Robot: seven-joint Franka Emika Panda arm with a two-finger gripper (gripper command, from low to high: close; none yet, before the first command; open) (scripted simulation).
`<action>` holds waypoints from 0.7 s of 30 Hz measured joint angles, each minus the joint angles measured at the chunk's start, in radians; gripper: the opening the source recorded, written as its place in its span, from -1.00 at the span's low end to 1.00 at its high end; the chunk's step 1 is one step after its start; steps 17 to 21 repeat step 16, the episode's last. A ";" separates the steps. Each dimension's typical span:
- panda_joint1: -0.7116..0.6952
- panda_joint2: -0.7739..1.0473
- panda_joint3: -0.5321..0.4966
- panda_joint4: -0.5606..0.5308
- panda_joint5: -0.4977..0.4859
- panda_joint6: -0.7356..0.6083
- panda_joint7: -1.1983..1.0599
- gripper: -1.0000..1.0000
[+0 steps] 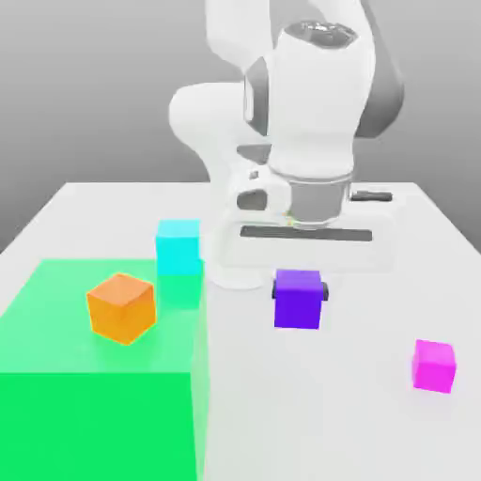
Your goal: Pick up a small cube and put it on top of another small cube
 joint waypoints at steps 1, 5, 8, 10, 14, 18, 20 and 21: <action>-0.014 -0.034 -0.019 0.009 -0.007 -0.043 -0.030 -1.00; -0.067 -0.173 -0.094 0.045 -0.042 -0.218 -0.144 -1.00; -0.108 -0.272 -0.143 0.067 -0.069 -0.337 -0.223 -1.00; -0.120 -0.277 -0.157 0.032 -0.078 -0.308 -0.242 -1.00; -0.128 -0.251 -0.166 -0.042 -0.084 -0.208 -0.249 1.00; -0.128 -0.251 -0.166 -0.042 -0.084 -0.208 -0.249 1.00; -0.128 -0.251 -0.166 -0.042 -0.084 -0.208 -0.249 1.00; -0.128 -0.251 -0.166 -0.042 -0.084 -0.208 -0.249 1.00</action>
